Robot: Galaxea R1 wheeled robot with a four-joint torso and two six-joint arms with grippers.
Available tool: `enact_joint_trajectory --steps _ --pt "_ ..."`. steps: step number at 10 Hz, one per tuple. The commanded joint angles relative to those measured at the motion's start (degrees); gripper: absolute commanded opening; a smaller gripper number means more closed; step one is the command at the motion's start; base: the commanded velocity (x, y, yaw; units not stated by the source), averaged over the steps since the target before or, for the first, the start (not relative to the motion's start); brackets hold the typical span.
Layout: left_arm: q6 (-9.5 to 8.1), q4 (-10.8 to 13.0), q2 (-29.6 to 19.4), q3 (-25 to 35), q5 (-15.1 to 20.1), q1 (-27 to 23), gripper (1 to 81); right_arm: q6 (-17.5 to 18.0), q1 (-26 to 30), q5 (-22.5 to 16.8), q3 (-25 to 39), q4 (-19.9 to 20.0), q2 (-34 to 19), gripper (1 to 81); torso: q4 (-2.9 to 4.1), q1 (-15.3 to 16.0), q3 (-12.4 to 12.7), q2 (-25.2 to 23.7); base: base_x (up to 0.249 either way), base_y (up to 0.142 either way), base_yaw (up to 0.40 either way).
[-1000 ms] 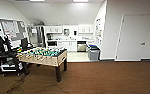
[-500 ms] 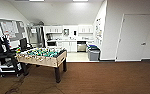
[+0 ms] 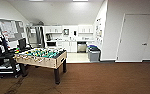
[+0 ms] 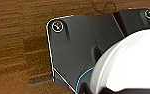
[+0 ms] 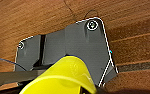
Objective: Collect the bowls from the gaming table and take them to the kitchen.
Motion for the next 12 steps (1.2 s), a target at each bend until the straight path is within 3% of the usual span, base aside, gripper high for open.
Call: enact_joint_trajectory --steps 1,9,12 --pt "0.35 0.3 -0.3 -0.3 2.3 -3.3 1.0 -0.2 2.6 -2.4 0.3 -0.7 -1.5 1.0 0.0 0.0 0.0 0.0 0.132 0.0 0.0" --pt "0.53 0.5 -0.2 -0.3 2.3 -3.3 1.0 -0.2 2.7 -2.4 0.2 -0.7 -1.4 1.0 0.0 0.0 0.0 0.0 0.147 0.0 0.0" --pt "0.62 0.5 -0.1 -0.3 2.3 -3.3 1.0 -0.2 2.7 -2.5 0.2 -0.7 -1.4 1.0 0.0 0.0 0.0 0.0 0.15 -0.071 0.0"
